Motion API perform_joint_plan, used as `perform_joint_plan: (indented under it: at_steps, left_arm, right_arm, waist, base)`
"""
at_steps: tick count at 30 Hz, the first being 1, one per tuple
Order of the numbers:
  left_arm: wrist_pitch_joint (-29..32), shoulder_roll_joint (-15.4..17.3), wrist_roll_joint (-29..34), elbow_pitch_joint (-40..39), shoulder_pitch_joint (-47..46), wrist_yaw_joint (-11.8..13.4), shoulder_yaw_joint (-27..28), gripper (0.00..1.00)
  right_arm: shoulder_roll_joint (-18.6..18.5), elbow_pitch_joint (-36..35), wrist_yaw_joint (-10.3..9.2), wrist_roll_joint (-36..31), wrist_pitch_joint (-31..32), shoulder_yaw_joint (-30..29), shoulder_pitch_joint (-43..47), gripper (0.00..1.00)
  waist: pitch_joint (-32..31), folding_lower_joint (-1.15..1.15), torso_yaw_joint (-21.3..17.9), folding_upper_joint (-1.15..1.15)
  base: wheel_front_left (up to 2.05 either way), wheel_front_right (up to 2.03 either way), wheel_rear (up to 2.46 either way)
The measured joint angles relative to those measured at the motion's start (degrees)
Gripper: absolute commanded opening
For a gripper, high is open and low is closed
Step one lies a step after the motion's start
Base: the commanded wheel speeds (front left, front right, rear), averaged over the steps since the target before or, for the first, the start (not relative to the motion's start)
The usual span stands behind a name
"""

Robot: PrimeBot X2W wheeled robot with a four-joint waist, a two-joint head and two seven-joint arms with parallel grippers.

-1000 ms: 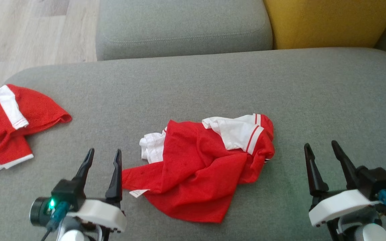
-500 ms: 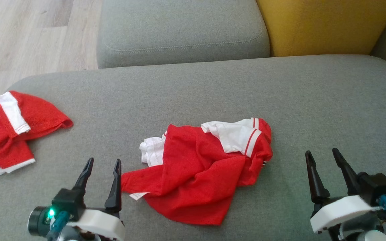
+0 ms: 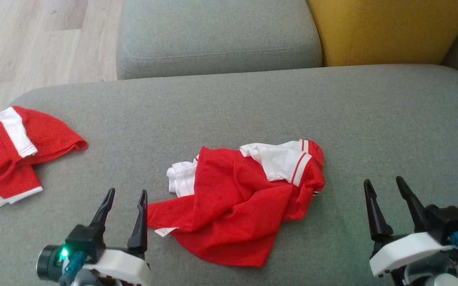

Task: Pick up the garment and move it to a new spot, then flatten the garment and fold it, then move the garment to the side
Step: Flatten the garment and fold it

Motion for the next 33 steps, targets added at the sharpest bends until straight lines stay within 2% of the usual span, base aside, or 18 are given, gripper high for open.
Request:
perform_joint_plan:
  at_steps: [12,18,28,33]
  left_arm:
    - [0.0,-0.05,-0.02,0.07,-0.69,-0.01,-0.49,1.0]
    - [-0.07,-0.31,0.1,0.13,-3.74,-0.37,-1.2,1.0]
    - [-0.38,-2.48,1.23,0.45,-11.32,-1.59,-2.15,1.0]
    - [-0.41,-3.7,1.62,1.67,-12.4,-2.3,-2.3,1.0]
  right_arm:
    - [0.0,0.65,0.01,0.0,0.45,0.16,-0.41,1.0]
    - [-0.45,4.86,0.01,-0.96,1.79,4.99,-6.83,1.0]
    - [-5.79,18.06,0.01,-1.0,13.91,16.4,-26.29,1.0]
    - [-7.48,23.86,0.01,-0.24,21.16,21.43,-33.16,1.0]
  waist:
    - [1.1,0.0,0.88,0.0]
    - [2.9,0.0,2.63,0.0]
    - [9.87,0.0,6.86,0.0]
    - [12.57,0.0,9.16,0.0]
  base:
    - [0.0,0.0,0.0]
    - [0.0,0.0,0.0]
    - [0.0,0.0,0.0]
    - [0.0,0.0,0.0]
